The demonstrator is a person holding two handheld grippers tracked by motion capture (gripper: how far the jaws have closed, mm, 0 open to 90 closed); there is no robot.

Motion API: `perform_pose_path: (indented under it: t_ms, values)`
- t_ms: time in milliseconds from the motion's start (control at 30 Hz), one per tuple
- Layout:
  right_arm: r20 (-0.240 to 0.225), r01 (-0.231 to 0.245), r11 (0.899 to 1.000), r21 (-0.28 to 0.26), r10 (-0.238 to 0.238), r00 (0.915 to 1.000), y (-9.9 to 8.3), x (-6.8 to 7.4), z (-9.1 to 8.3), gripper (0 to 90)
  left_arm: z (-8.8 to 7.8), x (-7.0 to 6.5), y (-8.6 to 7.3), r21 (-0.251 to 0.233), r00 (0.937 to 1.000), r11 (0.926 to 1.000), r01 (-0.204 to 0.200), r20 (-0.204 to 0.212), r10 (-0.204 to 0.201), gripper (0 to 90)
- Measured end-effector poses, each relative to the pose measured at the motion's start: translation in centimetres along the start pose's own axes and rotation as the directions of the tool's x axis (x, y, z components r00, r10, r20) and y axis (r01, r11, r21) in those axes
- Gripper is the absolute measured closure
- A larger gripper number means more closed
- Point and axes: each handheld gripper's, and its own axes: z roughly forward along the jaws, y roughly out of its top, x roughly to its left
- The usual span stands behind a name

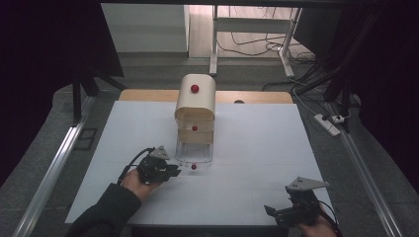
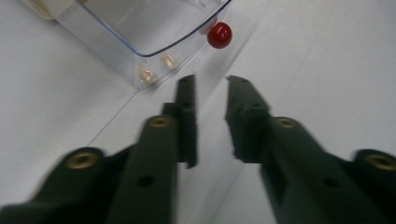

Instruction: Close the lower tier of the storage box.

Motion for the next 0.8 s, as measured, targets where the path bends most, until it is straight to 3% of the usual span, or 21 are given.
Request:
perform_pose_path:
  t_ms: [100,333,800]
  values:
    - [0.0,0.0,1.0,0.0,0.0,1.0,0.0,0.0,0.0,0.0,0.3,0.0,0.2,0.012,0.9998,0.9998,-0.017,-0.012,0.017,88.1]
    - [0.0,0.0,1.0,0.0,0.0,1.0,0.0,0.0,0.0,0.0,1.0,0.5,0.5,0.024,0.9994,0.9997,-0.001,-0.035,0.002,88.5]
    - [0.006,0.008,1.0,0.002,-0.008,0.9999,0.0,0.0,0.0,0.0,1.2,1.3,0.9,0.001,0.9986,0.9999,0.014,-0.051,-0.014,88.5]
